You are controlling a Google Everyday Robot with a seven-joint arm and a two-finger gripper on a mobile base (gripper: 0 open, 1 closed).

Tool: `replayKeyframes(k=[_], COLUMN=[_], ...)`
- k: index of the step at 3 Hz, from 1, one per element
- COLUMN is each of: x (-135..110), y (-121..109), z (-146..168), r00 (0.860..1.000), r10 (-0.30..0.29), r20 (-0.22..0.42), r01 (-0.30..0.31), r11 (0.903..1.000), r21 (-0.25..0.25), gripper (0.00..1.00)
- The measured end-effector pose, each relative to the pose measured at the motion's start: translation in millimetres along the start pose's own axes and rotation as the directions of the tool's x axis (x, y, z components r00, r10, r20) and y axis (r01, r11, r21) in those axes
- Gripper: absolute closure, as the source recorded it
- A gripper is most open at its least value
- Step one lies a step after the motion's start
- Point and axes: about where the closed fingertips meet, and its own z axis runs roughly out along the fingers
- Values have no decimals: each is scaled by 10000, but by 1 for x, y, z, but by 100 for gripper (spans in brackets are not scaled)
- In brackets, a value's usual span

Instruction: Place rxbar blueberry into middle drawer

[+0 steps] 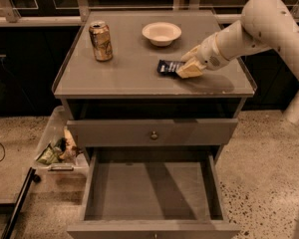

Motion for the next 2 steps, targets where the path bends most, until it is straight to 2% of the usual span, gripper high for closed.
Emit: replayKeyframes(k=[1, 2], x=[0, 8], y=[29, 54], z=[-18, -37], r00=[9989, 9969], r10=[-430, -593], r20=[192, 513], r01=[429, 598], r11=[9991, 9982], r21=[34, -73], gripper=[100, 100])
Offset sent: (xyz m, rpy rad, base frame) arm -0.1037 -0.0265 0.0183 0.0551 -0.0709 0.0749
